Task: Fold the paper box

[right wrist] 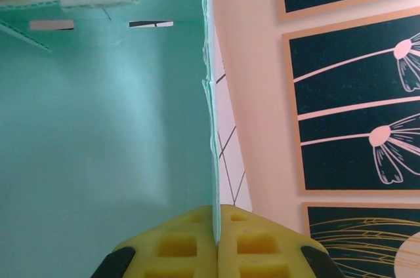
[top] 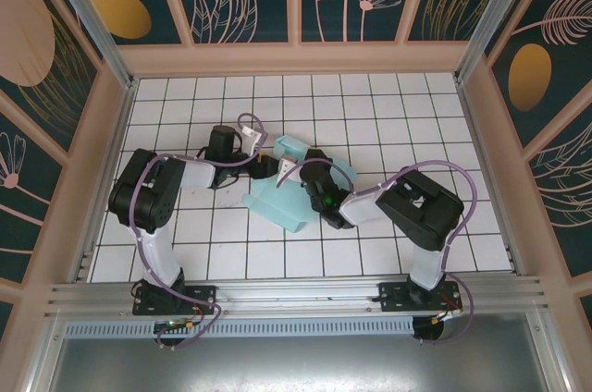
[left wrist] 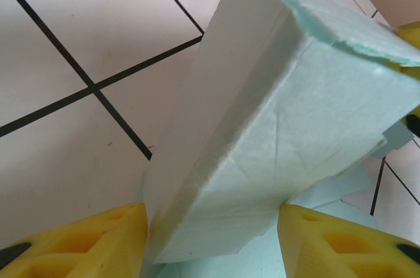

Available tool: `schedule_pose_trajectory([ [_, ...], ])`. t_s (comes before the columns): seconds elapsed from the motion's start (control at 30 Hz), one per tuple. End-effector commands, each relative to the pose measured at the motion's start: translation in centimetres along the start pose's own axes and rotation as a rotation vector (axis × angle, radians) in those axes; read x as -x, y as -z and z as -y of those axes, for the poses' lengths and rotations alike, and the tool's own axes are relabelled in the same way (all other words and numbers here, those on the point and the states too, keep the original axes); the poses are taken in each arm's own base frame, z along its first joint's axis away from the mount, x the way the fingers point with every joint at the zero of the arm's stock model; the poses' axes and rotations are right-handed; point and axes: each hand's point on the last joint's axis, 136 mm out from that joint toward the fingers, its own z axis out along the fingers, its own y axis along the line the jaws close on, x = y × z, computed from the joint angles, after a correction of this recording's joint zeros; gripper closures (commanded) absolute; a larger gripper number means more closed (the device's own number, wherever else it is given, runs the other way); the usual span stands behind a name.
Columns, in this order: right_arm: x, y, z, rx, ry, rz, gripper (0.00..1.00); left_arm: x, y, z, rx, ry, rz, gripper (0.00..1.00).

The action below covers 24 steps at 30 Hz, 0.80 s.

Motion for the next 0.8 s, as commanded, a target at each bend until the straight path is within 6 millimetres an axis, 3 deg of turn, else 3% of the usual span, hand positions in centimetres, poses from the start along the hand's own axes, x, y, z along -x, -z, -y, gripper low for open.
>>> schedule_pose_trajectory([
  [0.0, 0.9, 0.4, -0.5, 0.075, -0.038, 0.022, 1.00, -1.8, -0.3, -1.1, 0.026, 0.018, -0.045, 0.46],
  [0.4, 2.0, 0.6, -0.7, 0.172, -0.068, 0.010, 1.00, -1.7, -0.3, -0.9, 0.017, 0.012, -0.038, 0.45],
  [0.57, 1.3, 0.1, -0.9, 0.183, -0.063, -0.017, 1.00, -0.4, 1.0, 0.9, -0.042, -0.016, 0.005, 0.44],
  [0.77, 0.9, -0.1, -1.2, 0.192, -0.070, -0.030, 1.00, 0.7, 2.7, 0.8, -0.053, -0.025, 0.047, 0.41],
])
